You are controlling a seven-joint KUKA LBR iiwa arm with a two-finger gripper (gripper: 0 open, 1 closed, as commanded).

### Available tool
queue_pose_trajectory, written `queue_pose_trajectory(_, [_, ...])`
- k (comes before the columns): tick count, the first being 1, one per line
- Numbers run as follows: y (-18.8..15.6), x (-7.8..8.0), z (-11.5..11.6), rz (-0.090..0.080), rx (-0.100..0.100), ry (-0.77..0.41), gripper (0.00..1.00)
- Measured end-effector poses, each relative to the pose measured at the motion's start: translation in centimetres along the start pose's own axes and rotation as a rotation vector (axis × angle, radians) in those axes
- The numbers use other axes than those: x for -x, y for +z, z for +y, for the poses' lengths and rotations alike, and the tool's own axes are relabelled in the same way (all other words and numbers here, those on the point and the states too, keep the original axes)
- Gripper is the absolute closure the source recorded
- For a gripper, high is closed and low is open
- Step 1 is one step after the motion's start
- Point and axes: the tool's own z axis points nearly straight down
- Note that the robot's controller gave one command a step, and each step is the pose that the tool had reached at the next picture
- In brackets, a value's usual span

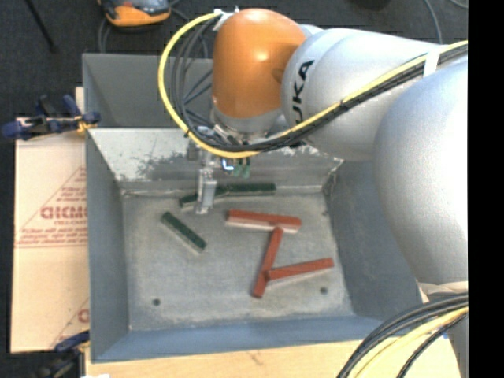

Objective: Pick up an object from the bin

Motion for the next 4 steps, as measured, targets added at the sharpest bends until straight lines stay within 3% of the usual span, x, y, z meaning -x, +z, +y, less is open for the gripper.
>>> queue_pose_trajectory(1, [0.0, 0.0, 0.0, 0.000, 0.000, 0.000, 0.00])
queue_pose_trajectory(2, [4.9, -4.7, -0.7, -0.005, 0.001, -0.004, 0.00])
queue_pose_trajectory(3, [8.7, -6.1, -2.7, 0.006, -0.003, -0.023, 0.00])
queue_pose_trajectory(4, [11.7, -1.1, -1.6, -0.007, 0.000, 0.110, 1.00])
